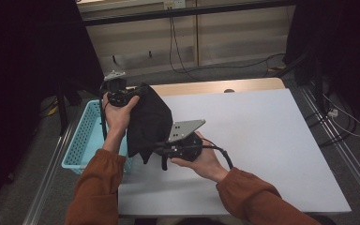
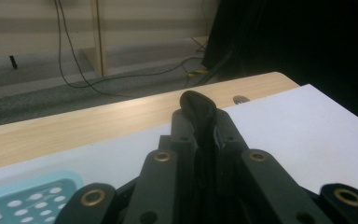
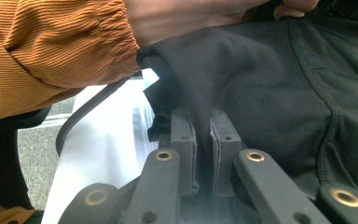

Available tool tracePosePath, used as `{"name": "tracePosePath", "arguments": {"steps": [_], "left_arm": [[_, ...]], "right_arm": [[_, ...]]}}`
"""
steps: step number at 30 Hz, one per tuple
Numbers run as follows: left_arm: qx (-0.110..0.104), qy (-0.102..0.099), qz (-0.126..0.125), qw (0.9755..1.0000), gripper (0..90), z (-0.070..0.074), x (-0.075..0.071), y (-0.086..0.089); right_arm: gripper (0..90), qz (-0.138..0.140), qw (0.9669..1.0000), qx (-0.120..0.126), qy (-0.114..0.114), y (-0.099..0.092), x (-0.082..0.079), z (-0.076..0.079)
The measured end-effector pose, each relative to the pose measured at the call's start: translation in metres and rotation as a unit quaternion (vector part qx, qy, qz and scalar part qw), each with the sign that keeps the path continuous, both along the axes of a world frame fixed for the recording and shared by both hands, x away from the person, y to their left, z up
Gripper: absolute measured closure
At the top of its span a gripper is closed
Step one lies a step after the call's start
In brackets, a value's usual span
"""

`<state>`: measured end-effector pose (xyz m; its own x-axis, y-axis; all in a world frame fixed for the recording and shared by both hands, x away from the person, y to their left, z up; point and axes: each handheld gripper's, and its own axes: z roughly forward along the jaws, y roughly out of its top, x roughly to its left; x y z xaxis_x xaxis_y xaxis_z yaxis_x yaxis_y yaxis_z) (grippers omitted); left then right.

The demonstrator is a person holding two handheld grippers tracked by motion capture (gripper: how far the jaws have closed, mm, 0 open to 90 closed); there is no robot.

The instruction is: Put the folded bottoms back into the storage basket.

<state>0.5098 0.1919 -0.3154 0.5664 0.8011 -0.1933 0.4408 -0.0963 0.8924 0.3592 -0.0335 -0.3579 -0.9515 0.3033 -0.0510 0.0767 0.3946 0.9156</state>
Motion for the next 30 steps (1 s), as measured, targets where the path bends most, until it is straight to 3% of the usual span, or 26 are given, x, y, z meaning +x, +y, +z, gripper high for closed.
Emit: {"name": "tracePosePath", "arguments": {"steps": [14,24,30], "left_arm": [[0.008,-0.006,0.016,0.9998,82.0,0.008,0.007,0.015],[0.004,-0.012,0.035,0.9993,82.0,0.016,0.007,0.037],[0.023,-0.013,0.041,0.9988,82.0,0.015,0.006,0.045]], "right_arm": [[82.9,0.008,0.9999,0.007,0.001,0.024,0.011,0.004],[82.9,0.012,0.9998,0.015,0.002,0.040,0.018,0.009],[82.9,0.019,0.9997,0.013,0.000,0.048,0.018,0.008]]}}
